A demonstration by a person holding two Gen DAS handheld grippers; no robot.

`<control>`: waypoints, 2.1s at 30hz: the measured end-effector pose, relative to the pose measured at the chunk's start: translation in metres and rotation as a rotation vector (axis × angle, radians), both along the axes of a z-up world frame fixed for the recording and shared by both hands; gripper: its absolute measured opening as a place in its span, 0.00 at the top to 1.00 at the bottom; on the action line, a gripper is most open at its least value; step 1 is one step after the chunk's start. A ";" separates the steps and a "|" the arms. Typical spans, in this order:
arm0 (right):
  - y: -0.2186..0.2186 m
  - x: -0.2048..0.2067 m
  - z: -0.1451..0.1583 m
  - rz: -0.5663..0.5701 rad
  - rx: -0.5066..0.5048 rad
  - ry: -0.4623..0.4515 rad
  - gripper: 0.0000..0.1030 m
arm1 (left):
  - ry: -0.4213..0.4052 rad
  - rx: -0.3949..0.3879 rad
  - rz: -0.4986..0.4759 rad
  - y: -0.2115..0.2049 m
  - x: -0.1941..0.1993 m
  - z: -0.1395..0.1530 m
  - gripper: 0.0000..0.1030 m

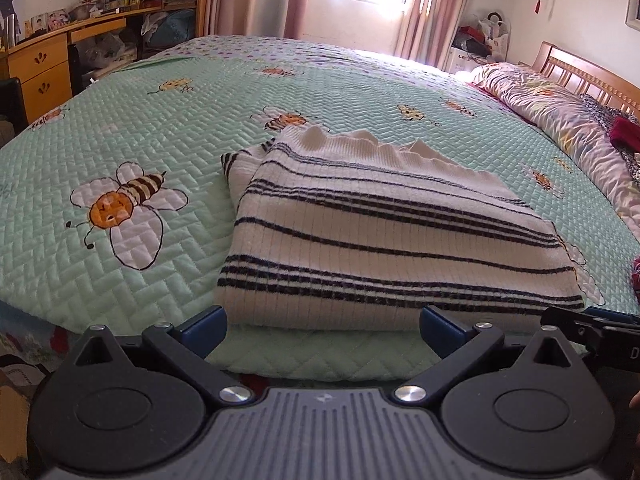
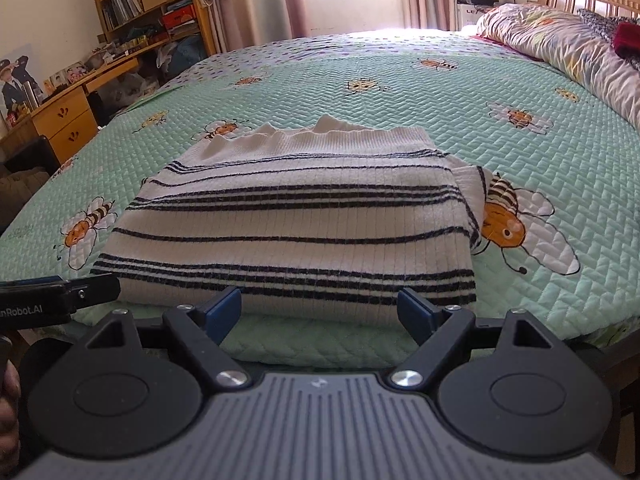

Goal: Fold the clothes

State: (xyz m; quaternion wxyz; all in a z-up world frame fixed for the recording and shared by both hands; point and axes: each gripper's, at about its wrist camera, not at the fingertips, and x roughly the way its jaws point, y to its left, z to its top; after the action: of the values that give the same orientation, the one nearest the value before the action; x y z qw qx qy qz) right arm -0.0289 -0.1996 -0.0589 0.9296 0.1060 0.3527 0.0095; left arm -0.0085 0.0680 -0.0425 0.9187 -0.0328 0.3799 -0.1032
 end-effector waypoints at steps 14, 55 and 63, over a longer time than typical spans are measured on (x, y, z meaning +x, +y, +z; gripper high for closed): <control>-0.064 -0.012 -0.042 -0.053 0.467 -0.019 0.17 | 0.110 -0.092 0.033 0.026 0.015 -0.035 0.01; -0.132 0.022 -0.100 -0.251 0.919 -0.029 0.82 | 0.273 -0.631 0.208 0.038 0.121 -0.078 0.73; -0.129 0.019 -0.056 -0.183 0.848 -0.148 0.87 | 0.122 -0.642 0.172 0.036 0.097 -0.044 0.81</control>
State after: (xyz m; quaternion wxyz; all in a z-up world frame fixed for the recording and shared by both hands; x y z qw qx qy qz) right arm -0.0104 -0.3286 -0.1145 0.8236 0.5081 0.2394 0.0788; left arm 0.0882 0.1043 -0.0870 0.8422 -0.3587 0.3782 -0.1376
